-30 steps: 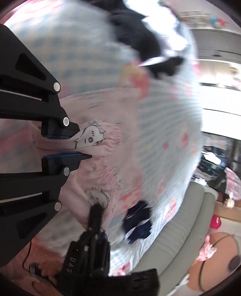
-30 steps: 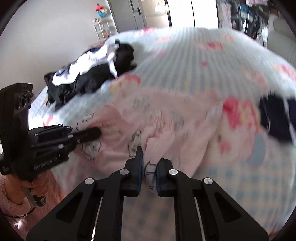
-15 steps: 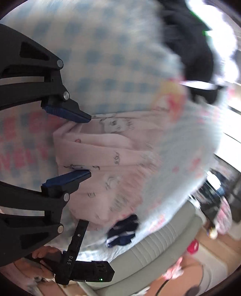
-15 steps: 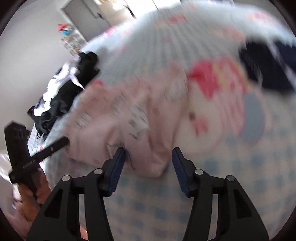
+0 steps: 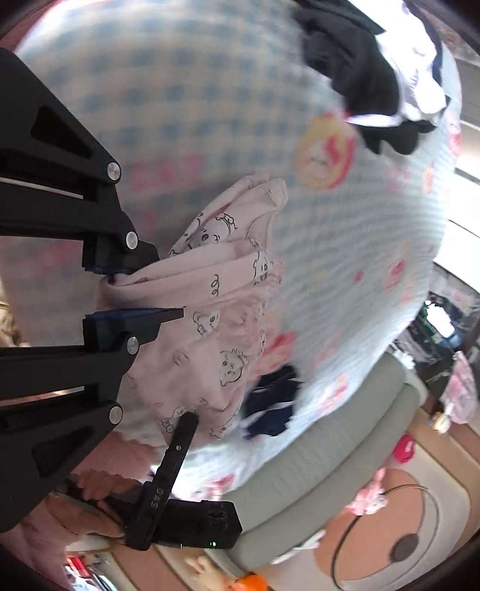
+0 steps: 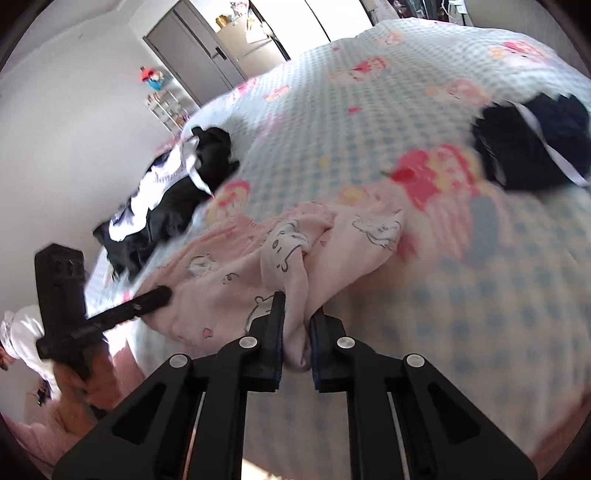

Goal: Fold clothes

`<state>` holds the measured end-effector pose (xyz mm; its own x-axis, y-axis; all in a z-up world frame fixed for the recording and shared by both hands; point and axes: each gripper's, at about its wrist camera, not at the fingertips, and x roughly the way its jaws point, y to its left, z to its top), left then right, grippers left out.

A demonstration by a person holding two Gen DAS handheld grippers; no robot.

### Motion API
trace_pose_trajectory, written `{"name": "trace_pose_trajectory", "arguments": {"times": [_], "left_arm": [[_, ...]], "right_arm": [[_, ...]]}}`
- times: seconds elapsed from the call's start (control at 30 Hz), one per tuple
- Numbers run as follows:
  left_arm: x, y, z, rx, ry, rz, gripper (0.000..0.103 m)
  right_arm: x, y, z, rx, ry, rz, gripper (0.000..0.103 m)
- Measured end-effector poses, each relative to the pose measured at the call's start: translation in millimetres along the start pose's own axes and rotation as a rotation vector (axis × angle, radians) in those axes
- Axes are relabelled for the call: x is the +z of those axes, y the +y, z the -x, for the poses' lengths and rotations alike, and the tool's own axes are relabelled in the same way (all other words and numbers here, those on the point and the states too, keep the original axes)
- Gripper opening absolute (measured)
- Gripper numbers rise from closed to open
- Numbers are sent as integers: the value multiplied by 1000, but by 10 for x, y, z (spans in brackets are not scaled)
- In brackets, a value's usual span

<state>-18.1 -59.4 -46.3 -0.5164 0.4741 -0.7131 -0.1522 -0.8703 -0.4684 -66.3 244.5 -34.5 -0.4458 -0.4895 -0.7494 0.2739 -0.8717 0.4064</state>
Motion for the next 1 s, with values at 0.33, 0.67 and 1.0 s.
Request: {"name": "trace_pose_trajectory", "arguments": {"times": [0.33, 0.67, 1.0], "left_arm": [[-461, 321, 215, 9, -34, 154, 54], [-723, 501, -79, -75, -38, 286, 36], [-646, 333, -109, -34, -19, 256, 9]], "right_arm": [[-382, -313, 109, -53, 74, -89, 36], [-605, -107, -464, -151, 145, -15, 37], [-633, -180, -465, -27, 145, -87, 35]]}}
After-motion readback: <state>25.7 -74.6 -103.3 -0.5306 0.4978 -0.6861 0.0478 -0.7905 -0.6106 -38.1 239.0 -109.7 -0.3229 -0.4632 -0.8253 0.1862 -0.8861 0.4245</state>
